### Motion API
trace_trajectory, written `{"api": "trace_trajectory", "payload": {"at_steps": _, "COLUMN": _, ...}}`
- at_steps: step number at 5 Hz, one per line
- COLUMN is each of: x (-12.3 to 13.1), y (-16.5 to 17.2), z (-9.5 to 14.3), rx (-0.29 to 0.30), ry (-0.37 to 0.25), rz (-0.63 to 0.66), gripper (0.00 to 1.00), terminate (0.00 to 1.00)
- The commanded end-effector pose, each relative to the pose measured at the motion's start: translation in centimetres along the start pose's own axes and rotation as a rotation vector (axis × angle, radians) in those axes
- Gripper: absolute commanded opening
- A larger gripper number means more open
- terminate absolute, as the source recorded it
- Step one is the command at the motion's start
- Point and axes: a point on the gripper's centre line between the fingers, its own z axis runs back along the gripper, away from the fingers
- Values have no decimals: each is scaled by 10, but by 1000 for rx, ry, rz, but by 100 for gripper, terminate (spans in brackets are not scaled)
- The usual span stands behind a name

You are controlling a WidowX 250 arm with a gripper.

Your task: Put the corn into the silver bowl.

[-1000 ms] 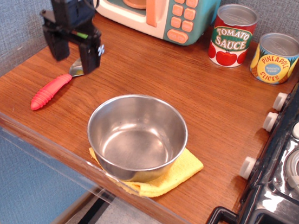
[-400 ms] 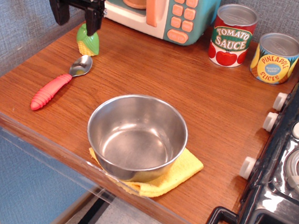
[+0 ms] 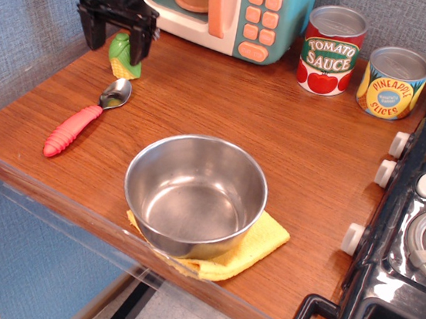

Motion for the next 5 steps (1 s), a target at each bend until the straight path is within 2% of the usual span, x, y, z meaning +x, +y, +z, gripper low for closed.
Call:
{"api": "trace_trajectory", "payload": {"at_steps": 1, "x": 8, "y": -7, "z": 10, "rx": 6, "ry": -24, "rz": -23, "gripper": 0, "terminate": 0}}
{"api": "trace_trajectory", "payload": {"at_steps": 2, "x": 15, "y": -7, "z": 29, "rx": -5, "ry": -85, "rz": -32, "gripper": 0, "terminate": 0}}
{"api": "trace_trajectory", "payload": {"at_steps": 3, "x": 23, "y": -15, "z": 70, "rx": -29, "ry": -208, "rz": -66, "gripper": 0, "terminate": 0}}
{"api": "trace_trajectory", "payload": {"at_steps": 4, "x": -8, "y": -55, "z": 122, "rx": -84, "ry": -334, "rz": -198, "gripper": 0, "terminate": 0}}
{"api": "trace_trajectory", "payload": {"at_steps": 5, "x": -65, "y": -93, "z": 125, "rx": -113, "ry": -309, "rz": -374, "gripper": 0, "terminate": 0}}
